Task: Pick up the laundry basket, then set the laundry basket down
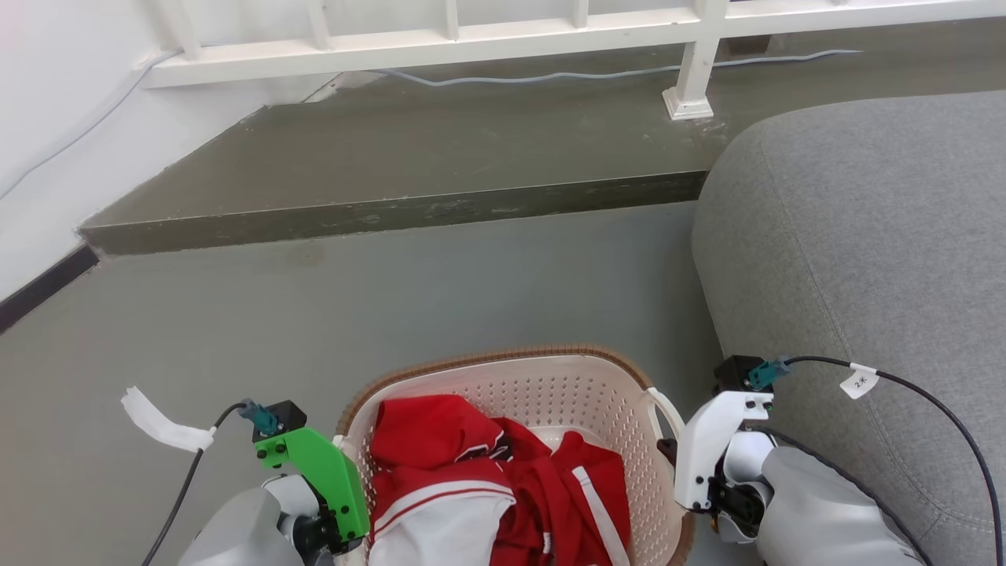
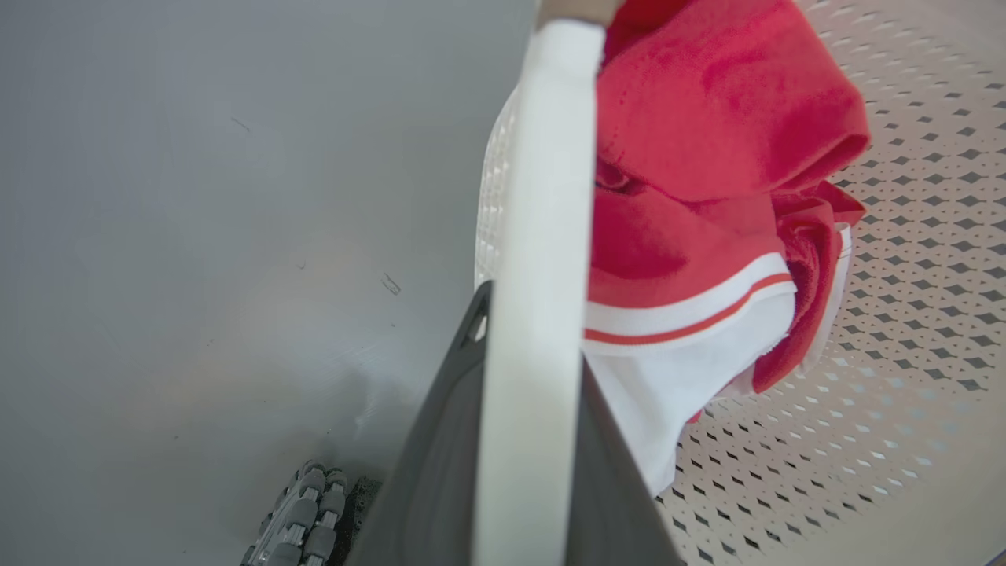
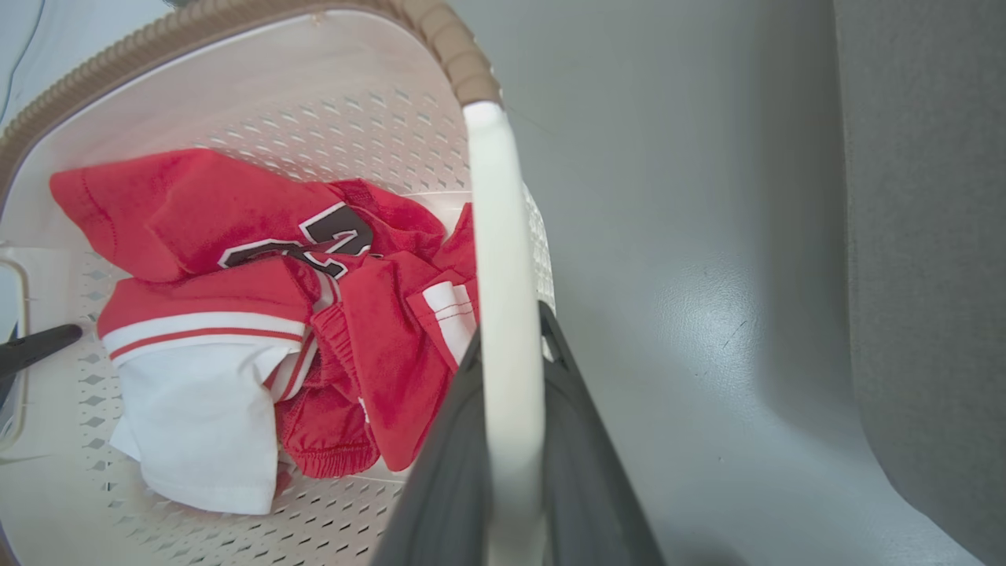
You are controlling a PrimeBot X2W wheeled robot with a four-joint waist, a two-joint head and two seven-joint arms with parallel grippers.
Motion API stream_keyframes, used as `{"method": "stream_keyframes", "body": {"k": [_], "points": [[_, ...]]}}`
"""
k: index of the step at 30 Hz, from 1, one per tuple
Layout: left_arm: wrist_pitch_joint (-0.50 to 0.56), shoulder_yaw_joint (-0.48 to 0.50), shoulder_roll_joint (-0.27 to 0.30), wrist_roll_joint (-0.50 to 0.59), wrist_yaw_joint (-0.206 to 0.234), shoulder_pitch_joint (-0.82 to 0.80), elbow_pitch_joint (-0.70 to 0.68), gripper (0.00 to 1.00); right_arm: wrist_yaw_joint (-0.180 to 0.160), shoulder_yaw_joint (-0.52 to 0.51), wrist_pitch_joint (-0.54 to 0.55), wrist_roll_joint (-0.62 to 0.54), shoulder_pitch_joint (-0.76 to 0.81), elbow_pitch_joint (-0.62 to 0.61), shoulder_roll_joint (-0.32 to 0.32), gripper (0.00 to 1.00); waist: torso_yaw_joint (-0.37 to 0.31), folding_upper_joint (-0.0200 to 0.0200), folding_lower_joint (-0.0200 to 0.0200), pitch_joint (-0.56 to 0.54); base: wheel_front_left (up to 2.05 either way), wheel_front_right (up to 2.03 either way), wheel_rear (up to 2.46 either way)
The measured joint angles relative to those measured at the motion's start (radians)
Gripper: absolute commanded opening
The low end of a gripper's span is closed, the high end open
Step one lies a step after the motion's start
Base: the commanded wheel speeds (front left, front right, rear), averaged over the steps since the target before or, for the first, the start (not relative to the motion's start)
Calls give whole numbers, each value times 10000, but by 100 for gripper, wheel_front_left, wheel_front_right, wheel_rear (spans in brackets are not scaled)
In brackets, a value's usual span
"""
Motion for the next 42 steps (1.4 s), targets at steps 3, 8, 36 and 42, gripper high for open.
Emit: {"method": "stream_keyframes", "body": {"k": [3,8,36,42], "points": [[33,-17,2,-29,0,0,0,0,0,42,33,12,0,-4,-6,0,-18,0,0,-25,0,0,0],[33,-35,6,-29,0,0,-2,0,0,79,33,58,0,-6,-8,0,-48,0,0,-35,0,0,0],[-562,0,33,-182,2,-2,-44,0,0,190,-249,182,-89,-4,-10,0,-108,0,0,225,0,0,0],[-1045,-17,33,-155,4,-28,-180,0,-27,161,-702,180,-242,-31,-10,0,-126,0,1,507,0,0,0]]}}
